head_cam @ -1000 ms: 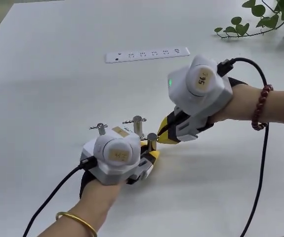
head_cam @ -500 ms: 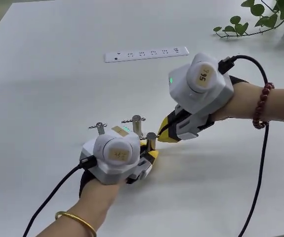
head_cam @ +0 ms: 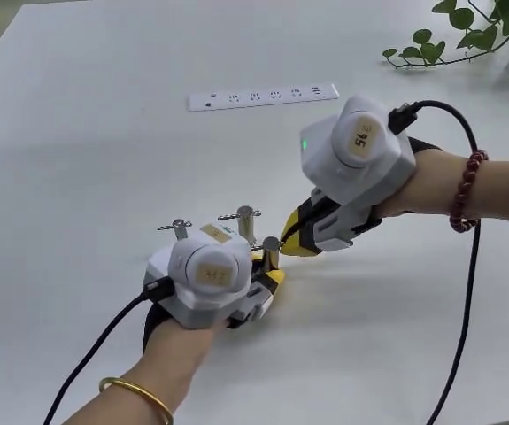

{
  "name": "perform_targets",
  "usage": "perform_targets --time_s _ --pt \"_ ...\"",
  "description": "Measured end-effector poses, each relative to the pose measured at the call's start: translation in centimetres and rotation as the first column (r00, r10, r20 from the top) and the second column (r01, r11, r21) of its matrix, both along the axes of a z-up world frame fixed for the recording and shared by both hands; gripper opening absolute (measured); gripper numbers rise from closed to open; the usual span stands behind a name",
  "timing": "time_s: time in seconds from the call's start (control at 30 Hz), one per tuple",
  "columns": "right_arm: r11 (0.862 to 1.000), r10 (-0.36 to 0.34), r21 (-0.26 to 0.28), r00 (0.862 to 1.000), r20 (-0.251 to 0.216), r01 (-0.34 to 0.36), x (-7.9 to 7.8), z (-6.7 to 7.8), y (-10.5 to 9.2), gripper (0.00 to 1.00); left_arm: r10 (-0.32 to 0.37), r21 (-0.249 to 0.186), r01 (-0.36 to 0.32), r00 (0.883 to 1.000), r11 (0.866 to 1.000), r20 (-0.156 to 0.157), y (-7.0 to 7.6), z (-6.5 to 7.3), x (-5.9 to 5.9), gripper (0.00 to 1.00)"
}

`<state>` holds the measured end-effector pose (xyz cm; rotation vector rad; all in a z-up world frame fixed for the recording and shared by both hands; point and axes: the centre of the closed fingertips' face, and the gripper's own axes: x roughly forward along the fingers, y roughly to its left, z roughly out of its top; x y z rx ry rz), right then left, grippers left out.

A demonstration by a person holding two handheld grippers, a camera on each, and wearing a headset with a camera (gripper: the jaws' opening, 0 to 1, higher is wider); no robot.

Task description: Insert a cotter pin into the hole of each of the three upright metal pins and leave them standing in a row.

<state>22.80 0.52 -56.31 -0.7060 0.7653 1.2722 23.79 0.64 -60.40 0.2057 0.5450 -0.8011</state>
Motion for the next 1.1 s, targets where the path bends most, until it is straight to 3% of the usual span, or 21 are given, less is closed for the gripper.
perform_targets --time_s 0.2,0.37,0.7,0.83,1.1 --pt "0.999 -0.031 0.025 0.999 -0.033 0.032 -0.3 0.1 0.2 0.13 -0.005 0.011 0.005 1.000 1.000 -0.006 0.5 0.1 -0.2 0.23" --pt "0.992 -0.087 0.081 0.993 -0.077 0.093 -0.1 0.4 0.8 0.20 -0.018 0.008 0.019 1.000 1.000 -0.002 0.6 0.5 -0.5 0.28" --pt "0.991 -0.093 0.091 0.992 -0.086 0.101 -0.5 -0.3 1.6 0.19 0.010 -0.004 -0.010 0.999 1.000 -0.032 1.7 0.8 -0.9 0.31" --pt "0.993 -0.082 0.082 0.994 -0.076 0.088 -0.7 -0.6 1.9 0.17 0.019 -0.011 -0.019 0.999 1.000 -0.026 2.2 1.0 -1.2 0.33" --pt "0.993 -0.087 0.080 0.995 -0.053 0.091 -0.5 -0.6 2.2 0.12 0.045 -0.050 -0.047 0.998 0.998 -0.042 3.1 1.6 -1.6 0.35"
